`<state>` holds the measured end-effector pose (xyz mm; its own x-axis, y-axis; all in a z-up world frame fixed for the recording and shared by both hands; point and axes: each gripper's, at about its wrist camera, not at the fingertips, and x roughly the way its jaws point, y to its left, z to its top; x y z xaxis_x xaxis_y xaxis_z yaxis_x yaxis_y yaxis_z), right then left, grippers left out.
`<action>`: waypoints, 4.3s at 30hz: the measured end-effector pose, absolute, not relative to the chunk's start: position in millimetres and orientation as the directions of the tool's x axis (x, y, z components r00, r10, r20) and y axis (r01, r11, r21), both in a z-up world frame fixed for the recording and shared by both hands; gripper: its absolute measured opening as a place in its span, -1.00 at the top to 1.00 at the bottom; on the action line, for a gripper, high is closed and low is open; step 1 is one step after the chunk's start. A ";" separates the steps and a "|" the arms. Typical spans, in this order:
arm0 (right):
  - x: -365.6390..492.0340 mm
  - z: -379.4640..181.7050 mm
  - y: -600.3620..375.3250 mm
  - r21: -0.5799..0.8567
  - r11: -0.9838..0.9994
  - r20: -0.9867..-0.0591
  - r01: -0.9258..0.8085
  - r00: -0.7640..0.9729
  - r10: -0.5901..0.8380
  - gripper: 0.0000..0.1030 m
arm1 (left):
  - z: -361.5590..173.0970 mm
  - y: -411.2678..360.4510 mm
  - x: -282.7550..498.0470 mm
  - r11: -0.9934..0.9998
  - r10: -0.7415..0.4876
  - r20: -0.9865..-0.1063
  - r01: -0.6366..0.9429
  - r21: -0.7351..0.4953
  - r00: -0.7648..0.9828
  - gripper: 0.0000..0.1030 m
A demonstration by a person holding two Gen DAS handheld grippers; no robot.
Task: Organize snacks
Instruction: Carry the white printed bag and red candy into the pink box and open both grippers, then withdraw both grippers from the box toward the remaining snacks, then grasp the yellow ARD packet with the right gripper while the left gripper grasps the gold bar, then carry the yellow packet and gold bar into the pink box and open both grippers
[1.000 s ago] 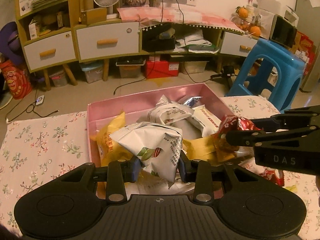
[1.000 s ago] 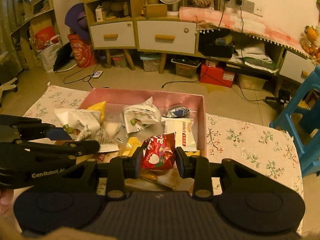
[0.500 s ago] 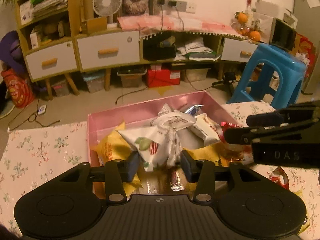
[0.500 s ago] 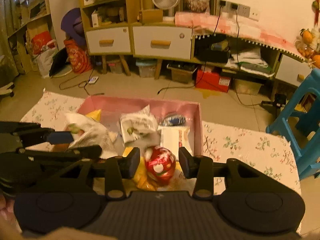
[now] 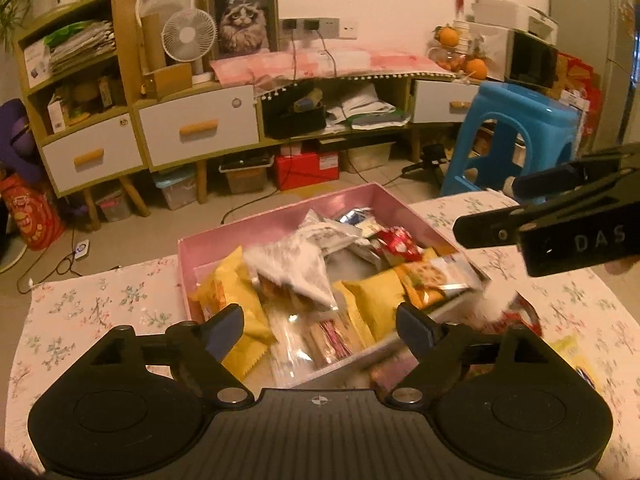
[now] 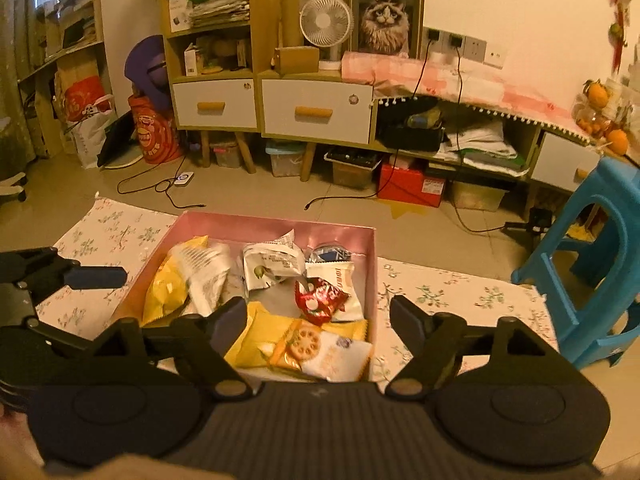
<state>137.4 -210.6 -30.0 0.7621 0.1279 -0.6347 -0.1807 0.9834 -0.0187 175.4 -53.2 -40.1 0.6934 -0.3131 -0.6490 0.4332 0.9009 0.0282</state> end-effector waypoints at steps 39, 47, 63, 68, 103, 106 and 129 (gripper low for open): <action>15.4 -72.2 -213.1 -0.070 0.932 -0.641 -0.357 0.731 0.232 -0.89 | -96.7 -40.0 57.6 0.830 -0.346 -0.717 0.554 0.067 0.606 -0.91; 2.8 -93.0 -233.4 -0.080 0.928 -0.687 -0.365 0.695 0.214 -0.90 | -118.0 -53.4 55.3 0.789 -0.372 -0.740 0.610 0.065 0.560 -0.91; 29.0 -138.7 -249.6 -0.105 0.944 -0.780 -0.313 0.614 0.116 -0.88 | -132.3 -61.5 98.3 0.829 -0.390 -0.742 0.559 -0.024 0.546 -0.99; 41.1 -141.6 -254.2 -0.064 0.956 -0.782 -0.287 0.609 0.131 -0.91 | -133.6 -68.7 105.8 0.828 -0.393 -0.734 0.561 -0.021 0.553 -0.98; 56.8 -133.6 -230.9 -0.075 0.936 -0.764 -0.344 0.623 0.167 0.05 | -115.9 -80.4 115.5 0.856 -0.322 -0.754 0.516 0.026 0.573 0.40; 56.4 -132.4 -227.0 -0.093 0.931 -0.762 -0.353 0.626 0.162 0.07 | -113.8 -77.5 115.4 0.852 -0.328 -0.762 0.523 0.016 0.558 0.47; 61.2 -118.1 -189.7 -0.107 0.903 -0.753 -0.415 0.627 0.198 0.16 | -99.1 -42.2 98.7 0.857 -0.302 -0.770 0.514 0.039 0.562 0.50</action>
